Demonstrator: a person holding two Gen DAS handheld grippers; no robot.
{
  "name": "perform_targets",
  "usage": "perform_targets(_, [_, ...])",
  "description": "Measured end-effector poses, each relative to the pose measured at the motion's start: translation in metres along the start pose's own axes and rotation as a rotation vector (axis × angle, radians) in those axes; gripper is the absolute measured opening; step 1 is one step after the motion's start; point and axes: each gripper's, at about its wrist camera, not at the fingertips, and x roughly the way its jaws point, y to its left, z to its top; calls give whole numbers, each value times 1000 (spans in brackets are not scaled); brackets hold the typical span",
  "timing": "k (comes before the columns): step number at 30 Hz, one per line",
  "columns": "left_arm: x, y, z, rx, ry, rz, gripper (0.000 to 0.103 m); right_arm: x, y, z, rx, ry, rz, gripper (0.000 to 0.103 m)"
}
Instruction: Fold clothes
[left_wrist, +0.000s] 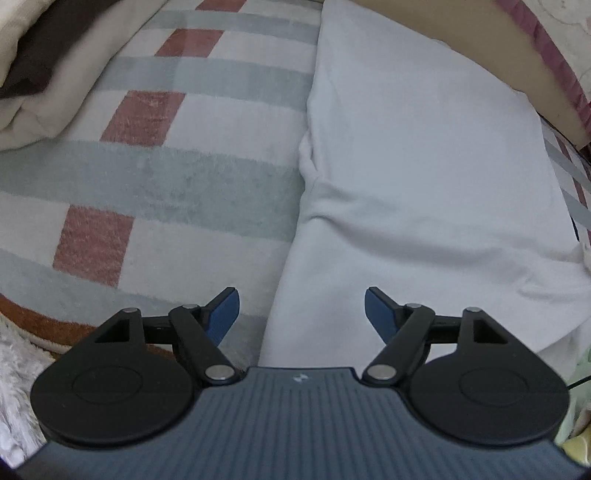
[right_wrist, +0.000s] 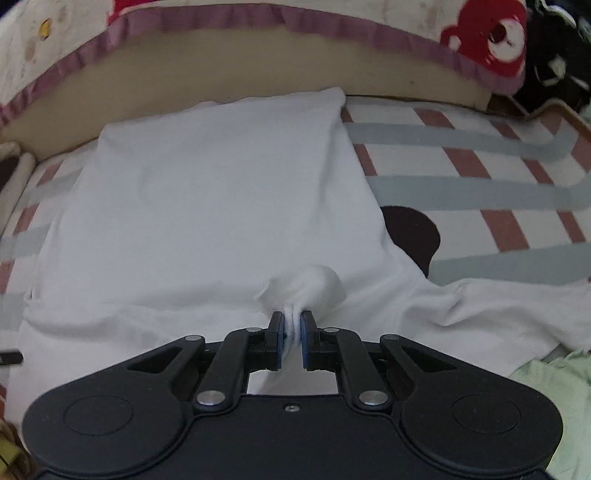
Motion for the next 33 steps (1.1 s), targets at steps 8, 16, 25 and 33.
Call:
perform_targets(8, [22, 6, 22, -89, 44, -124, 81, -12, 17, -4, -125, -86, -219, 11])
perform_targets(16, [24, -2, 3, -40, 63, -131, 81, 11, 27, -2, -191, 2, -217, 11])
perform_targets(25, [-11, -16, -5, 115, -112, -8, 6, 6, 30, -2, -215, -31, -74, 11])
perform_targets(33, [-24, 1, -2, 117, -121, 5, 0, 39, -1, -4, -49, 175, -80, 11])
